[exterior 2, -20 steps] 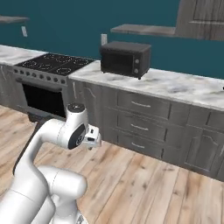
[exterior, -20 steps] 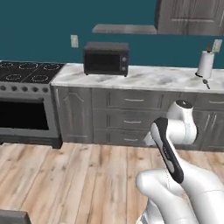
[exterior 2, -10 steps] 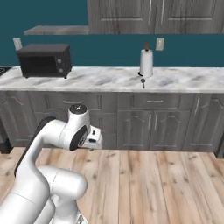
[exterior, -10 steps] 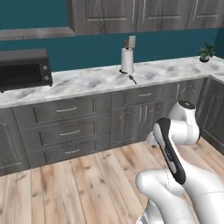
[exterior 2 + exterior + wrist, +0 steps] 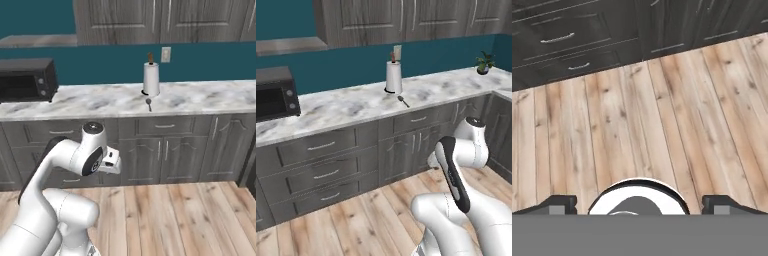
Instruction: Organize the utensils by type. Pick up the wooden spoons from the counter and place them in the open cabinet. Then pick up the metallic utensils from the counter and place them in the open drawer.
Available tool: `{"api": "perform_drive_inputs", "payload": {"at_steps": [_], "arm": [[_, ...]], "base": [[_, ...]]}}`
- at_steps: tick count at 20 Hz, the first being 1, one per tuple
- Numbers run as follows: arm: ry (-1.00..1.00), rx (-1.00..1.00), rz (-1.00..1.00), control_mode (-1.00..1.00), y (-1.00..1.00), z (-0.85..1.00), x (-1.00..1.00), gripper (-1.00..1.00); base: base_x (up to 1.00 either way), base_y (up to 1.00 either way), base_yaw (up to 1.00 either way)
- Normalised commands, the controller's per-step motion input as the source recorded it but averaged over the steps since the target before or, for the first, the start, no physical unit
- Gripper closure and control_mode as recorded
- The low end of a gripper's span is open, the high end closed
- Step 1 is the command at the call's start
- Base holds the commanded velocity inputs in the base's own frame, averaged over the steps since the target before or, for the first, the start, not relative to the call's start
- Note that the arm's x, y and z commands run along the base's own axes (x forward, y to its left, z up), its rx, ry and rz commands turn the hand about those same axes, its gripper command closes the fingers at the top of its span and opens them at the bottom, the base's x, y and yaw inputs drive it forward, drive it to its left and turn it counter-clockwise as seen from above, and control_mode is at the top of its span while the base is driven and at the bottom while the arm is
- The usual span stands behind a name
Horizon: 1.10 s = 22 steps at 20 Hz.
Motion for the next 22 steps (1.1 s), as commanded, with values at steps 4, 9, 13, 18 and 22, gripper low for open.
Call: {"api": "perform_drive_inputs", "payload": {"at_steps": [4,9,13,18,22], "arm": [[0.00,0.00,0.00,1.00,0.00,0.00,0.00,-1.00],[0.00,0.00,0.00,1.00,0.00,0.00,0.00,-1.00],[0.00,0.00,0.00,1.00,0.00,0.00,0.00,-1.00],[0.00,0.00,0.00,1.00,0.00,0.00,0.00,-1.00],[0.00,0.00,0.00,1.00,0.00,0.00,0.00,-1.00]], "base": [[0.86,-0.14,-0.03],[0.92,-0.26,0.00],[0.86,-0.37,0.00],[0.65,-0.36,0.00],[0.63,-0.38,0.00]]}}
